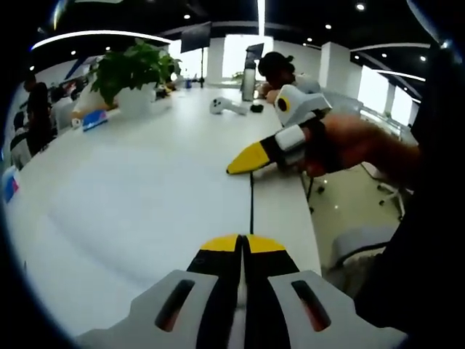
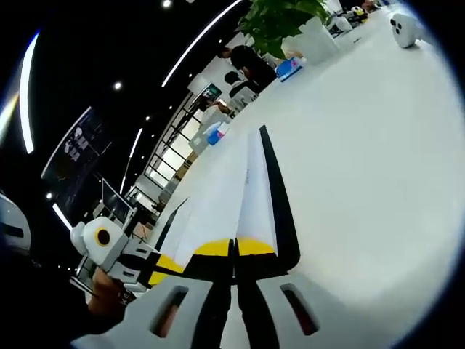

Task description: Flip through the bound document one page at a time

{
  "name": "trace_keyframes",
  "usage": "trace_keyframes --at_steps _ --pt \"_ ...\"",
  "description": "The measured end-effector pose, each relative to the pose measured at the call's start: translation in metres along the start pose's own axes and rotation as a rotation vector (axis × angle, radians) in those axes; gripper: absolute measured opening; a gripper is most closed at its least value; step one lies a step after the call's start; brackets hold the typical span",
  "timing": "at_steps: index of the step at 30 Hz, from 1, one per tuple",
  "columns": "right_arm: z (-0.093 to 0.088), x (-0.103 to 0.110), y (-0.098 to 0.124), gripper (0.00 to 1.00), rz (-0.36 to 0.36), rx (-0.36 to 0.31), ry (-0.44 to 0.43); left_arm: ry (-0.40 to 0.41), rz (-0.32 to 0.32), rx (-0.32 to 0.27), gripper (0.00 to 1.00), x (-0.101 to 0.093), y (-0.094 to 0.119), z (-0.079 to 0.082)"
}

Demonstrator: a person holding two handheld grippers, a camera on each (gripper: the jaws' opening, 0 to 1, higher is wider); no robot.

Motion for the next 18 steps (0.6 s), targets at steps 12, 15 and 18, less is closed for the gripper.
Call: trace_keyframes --at_steps 12,15,18 --pt "0.0 0.0 0.0 0.02 -0.033 -0.025 -0.005 -0.096 -0.015 0.014 0.19 -0.015 -0.001 0.001" --pt "0.0 0.0 0.0 0.02 -0.038 -0.029 -0.005 -0.091 0.001 -0.003 0.21 -0.014 0.01 0.0" --pt "0.0 0.0 0.0 0.02 -0.048 -0.037 -0.007 -0.048 0.026 -0.06 0.22 -0.009 0.029 0.002"
Point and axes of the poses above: the point that each gripper's makers call its tool centre point, and the gripper's own axes: y roughly backward along the fingers, x roughly to its left, z roughly out of its top, the point moved 3 cm from there along y, roughly backward along the fingers, and after that the axes turned 12 degrees about -z, right-handed, at the moved point
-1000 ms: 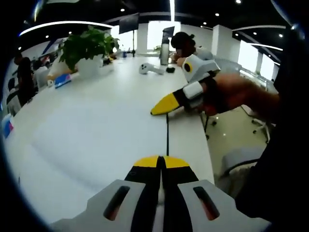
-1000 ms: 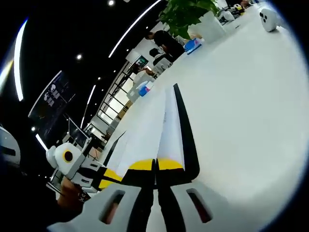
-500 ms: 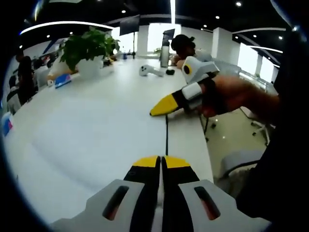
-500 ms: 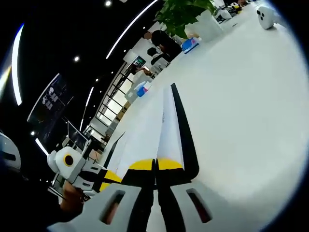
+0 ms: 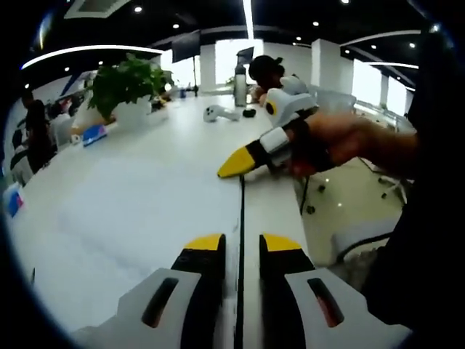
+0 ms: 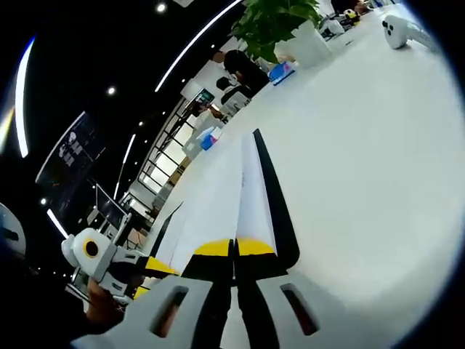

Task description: Flip through the bound document one page at a time

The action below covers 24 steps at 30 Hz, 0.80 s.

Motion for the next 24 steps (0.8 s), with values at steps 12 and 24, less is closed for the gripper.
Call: trace_keyframes --at_steps 12,24 --pt "0.0 0.001 0.0 0.02 -0.038 -0.028 -0.009 0.128 0.167 -0.125 0.23 0.023 0.077 -0.017" --pt "-0.001 0.002 0.0 0.02 -0.054 -0.045 -0.006 0.277 0.343 -0.192 0.24 0.033 0.143 -0.06"
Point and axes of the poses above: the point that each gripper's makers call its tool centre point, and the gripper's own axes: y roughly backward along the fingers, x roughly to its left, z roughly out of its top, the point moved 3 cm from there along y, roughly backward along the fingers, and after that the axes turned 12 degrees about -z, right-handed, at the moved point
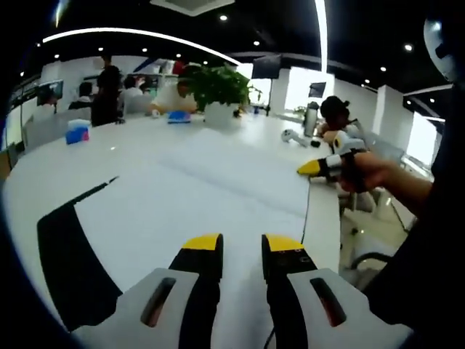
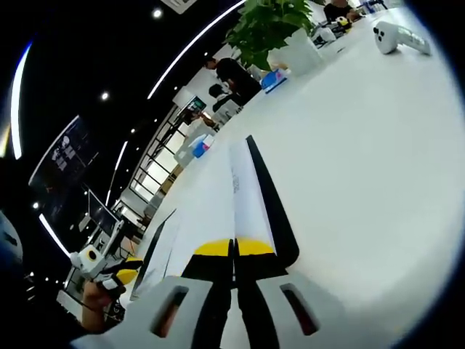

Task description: Flip through the bound document one page at a time

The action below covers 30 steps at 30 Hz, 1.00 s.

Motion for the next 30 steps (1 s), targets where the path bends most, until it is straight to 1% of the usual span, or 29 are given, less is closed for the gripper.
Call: trace_keyframes --at_steps 4,8,9,11,12,13,15,17,21,24,27,30 --pt "0.0 0.0 0.0 0.02 -0.002 0.002 -0.004 0.035 0.054 -0.046 0.24 0.009 0.017 0.0" --pt "0.0 0.0 0.001 0.02 0.002 -0.009 -0.023 0.079 0.098 -0.078 0.23 0.017 0.031 -0.002" --pt "0.0 0.0 0.001 0.02 0.001 -0.01 -0.026 0.087 0.102 -0.086 0.23 0.017 0.034 -0.001" --pt "0.0 0.001 0.001 0.02 -0.004 -0.014 -0.03 0.102 0.139 -0.124 0.23 0.021 0.04 0.001" --pt "-0.001 0.002 0.002 0.02 -0.007 -0.021 -0.035 0.107 0.15 -0.13 0.24 0.02 0.042 0.0" --pt "-0.001 0.002 0.002 0.02 -0.011 -0.032 -0.035 0.103 0.147 -0.133 0.24 0.018 0.044 0.0" --pt "-0.002 0.003 0.002 0.02 -0.015 -0.044 -0.033 0.064 0.127 -0.146 0.24 0.012 0.045 0.001" --pt "-0.001 0.002 0.002 0.02 -0.018 -0.051 -0.036 0.037 0.127 -0.153 0.24 0.008 0.049 0.002" --pt "-0.001 0.003 0.002 0.02 -0.019 -0.051 -0.03 -0.025 0.133 -0.185 0.26 0.002 0.059 0.004" --pt "-0.001 0.003 0.002 0.02 -0.017 -0.044 -0.019 -0.111 0.128 -0.172 0.27 -0.005 0.063 0.002" --pt "-0.001 0.003 0.002 0.02 -0.019 -0.043 -0.019 -0.143 0.123 -0.162 0.3 -0.011 0.063 0.001" --pt "-0.001 0.003 0.002 0.02 -0.024 -0.041 -0.011 -0.156 0.117 -0.179 0.32 -0.014 0.066 0.003"
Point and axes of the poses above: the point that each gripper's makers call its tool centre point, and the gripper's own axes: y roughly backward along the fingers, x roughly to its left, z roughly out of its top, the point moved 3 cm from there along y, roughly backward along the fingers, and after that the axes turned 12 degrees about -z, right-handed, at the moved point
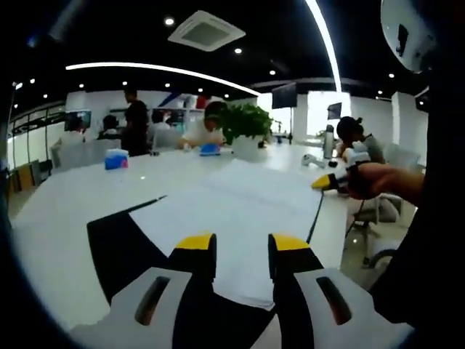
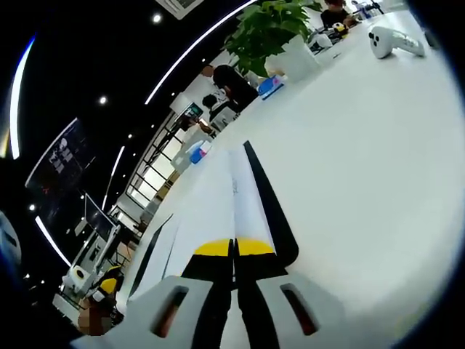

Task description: Flip through the bound document one page at a time

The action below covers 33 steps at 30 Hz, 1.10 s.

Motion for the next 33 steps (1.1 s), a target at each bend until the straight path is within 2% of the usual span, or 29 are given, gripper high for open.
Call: trace_keyframes --at_steps 6,8,10,12,17,22,26,33 --pt "0.0 -0.001 0.0 0.02 0.002 0.002 -0.003 -0.003 0.008 -0.016 0.35 0.003 0.006 0.002" --pt "0.0 -0.001 0.0 0.02 0.002 0.002 -0.003 0.006 0.01 -0.016 0.39 0.005 0.008 0.002" --pt "0.0 0.0 0.0 0.02 0.003 0.0 -0.001 0.058 0.028 -0.018 0.45 0.009 0.009 0.001" --pt "0.0 0.0 -0.001 0.02 0.003 -0.003 -0.001 0.064 0.016 -0.028 0.48 0.008 0.008 0.003" --pt "0.001 0.0 -0.001 0.02 0.0 0.001 -0.002 0.045 0.02 -0.042 0.47 0.008 0.009 0.007" --pt "0.001 0.0 -0.002 0.02 -0.003 0.005 -0.005 0.064 0.03 -0.06 0.47 0.01 0.012 0.006" --pt "0.001 0.0 -0.002 0.02 -0.003 0.006 -0.022 0.082 0.045 -0.043 0.46 0.012 0.012 0.003" --pt "0.001 0.001 -0.002 0.02 -0.015 0.004 -0.035 0.086 0.006 -0.075 0.45 0.006 0.011 0.006"
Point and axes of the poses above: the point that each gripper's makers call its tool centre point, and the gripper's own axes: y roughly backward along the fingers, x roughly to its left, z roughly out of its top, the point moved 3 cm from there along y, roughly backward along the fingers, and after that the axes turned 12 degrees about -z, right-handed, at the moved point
